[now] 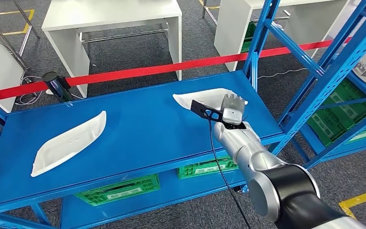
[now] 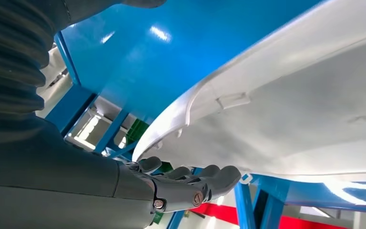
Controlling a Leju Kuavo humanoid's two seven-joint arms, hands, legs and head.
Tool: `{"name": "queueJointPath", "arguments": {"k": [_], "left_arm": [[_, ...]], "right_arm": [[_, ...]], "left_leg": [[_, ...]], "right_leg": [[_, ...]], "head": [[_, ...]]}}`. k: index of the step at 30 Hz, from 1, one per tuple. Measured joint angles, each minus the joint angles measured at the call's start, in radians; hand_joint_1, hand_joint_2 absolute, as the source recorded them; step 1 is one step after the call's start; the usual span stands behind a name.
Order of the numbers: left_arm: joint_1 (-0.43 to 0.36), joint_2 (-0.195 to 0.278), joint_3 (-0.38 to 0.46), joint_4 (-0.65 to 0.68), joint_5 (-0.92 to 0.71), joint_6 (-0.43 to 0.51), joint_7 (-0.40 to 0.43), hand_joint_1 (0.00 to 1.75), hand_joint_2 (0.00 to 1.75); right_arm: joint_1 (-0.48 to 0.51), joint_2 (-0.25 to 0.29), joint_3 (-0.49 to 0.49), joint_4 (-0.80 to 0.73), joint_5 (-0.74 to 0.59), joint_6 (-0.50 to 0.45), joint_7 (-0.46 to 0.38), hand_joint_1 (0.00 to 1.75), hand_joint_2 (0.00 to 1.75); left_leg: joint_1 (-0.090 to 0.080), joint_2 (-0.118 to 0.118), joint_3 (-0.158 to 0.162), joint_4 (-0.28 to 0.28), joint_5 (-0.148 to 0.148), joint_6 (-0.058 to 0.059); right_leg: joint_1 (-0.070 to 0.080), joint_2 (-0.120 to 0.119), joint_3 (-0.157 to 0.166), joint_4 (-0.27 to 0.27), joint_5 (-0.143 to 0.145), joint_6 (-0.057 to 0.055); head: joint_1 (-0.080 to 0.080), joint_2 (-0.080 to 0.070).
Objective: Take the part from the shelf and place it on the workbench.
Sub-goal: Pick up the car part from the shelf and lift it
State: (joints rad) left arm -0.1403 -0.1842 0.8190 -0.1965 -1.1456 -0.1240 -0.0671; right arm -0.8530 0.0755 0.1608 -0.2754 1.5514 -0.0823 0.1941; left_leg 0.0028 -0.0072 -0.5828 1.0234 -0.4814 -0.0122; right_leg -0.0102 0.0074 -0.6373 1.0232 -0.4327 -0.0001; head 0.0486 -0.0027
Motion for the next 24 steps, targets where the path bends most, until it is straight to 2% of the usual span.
{"name": "queueJointPath", "arguments": {"k": [14, 18, 22, 24], "left_arm": [[0.0, -0.001, 0.0, 0.0, 0.02, 0.0, -0.006, 0.0, 0.0], [0.0, -0.001, 0.0, 0.0, 0.023, 0.0, -0.01, 0.0, 0.0], [0.0, -0.001, 0.0, 0.0, 0.023, 0.0, -0.011, 0.0, 0.0], [0.0, -0.001, 0.0, 0.0, 0.023, 0.0, -0.011, 0.0, 0.0]], "right_arm": [[-0.002, -0.006, -0.001, 0.0, 0.013, 0.002, -0.023, 0.0, 1.75], [-0.003, -0.002, -0.001, 0.0, 0.013, 0.004, -0.023, 0.93, 1.75], [-0.003, -0.002, -0.001, 0.0, 0.011, 0.004, -0.02, 0.93, 1.75], [-0.003, -0.002, -0.001, 0.0, 0.011, 0.004, -0.02, 1.34, 1.75]], "left_leg": [[0.0, 0.0, 0.0, 0.0, 0.0, 0.0], [0.0, 0.0, 0.0, 0.0, 0.0, 0.0], [0.0, 0.0, 0.0, 0.0, 0.0, 0.0], [0.0, 0.0, 0.0, 0.0, 0.0, 0.0]], "right_leg": [[0.0, 0.0, 0.0, 0.0, 0.0, 0.0], [0.0, 0.0, 0.0, 0.0, 0.0, 0.0], [0.0, 0.0, 0.0, 0.0, 0.0, 0.0], [0.0, 0.0, 0.0, 0.0, 0.0, 0.0]], "head": [[0.0, 0.0], [0.0, 0.0], [0.0, 0.0], [0.0, 0.0]]}}
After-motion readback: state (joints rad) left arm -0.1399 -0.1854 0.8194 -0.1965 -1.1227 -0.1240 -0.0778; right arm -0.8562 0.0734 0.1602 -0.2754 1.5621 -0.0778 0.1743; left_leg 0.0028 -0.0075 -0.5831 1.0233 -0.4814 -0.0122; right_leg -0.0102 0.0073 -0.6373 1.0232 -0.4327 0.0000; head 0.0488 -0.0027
